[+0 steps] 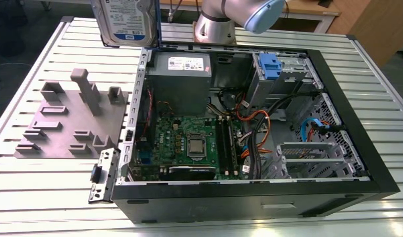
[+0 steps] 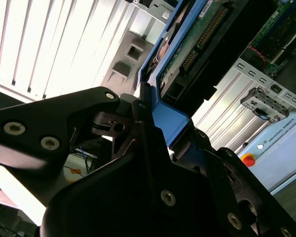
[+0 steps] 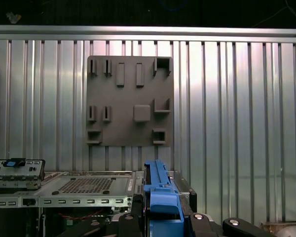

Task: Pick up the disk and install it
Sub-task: 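Pick up the disk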

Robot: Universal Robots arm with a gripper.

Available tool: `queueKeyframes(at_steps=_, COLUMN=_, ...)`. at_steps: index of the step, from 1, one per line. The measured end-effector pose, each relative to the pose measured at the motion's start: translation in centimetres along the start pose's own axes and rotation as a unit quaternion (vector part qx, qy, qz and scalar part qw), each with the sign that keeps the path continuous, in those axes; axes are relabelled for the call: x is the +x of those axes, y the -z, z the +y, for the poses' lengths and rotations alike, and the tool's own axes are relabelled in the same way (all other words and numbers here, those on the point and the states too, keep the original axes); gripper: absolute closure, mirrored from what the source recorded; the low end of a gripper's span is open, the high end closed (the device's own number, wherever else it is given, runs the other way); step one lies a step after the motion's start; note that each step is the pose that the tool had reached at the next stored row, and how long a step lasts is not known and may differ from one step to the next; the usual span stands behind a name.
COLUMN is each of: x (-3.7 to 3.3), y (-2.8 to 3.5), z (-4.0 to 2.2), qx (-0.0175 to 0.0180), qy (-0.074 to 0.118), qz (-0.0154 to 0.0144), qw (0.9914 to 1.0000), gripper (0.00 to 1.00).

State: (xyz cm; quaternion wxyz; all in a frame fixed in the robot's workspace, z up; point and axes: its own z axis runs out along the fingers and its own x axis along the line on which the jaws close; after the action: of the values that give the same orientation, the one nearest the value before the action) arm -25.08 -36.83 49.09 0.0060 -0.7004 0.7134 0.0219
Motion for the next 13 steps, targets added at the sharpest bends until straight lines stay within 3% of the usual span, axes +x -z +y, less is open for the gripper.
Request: queueKeyframes(at_steps=13, x=-0.01, y=0.01, z=-0.60, qx=0.0000, qy=0.000, qz=0.0000, qw=1.00000, gripper=0.63)
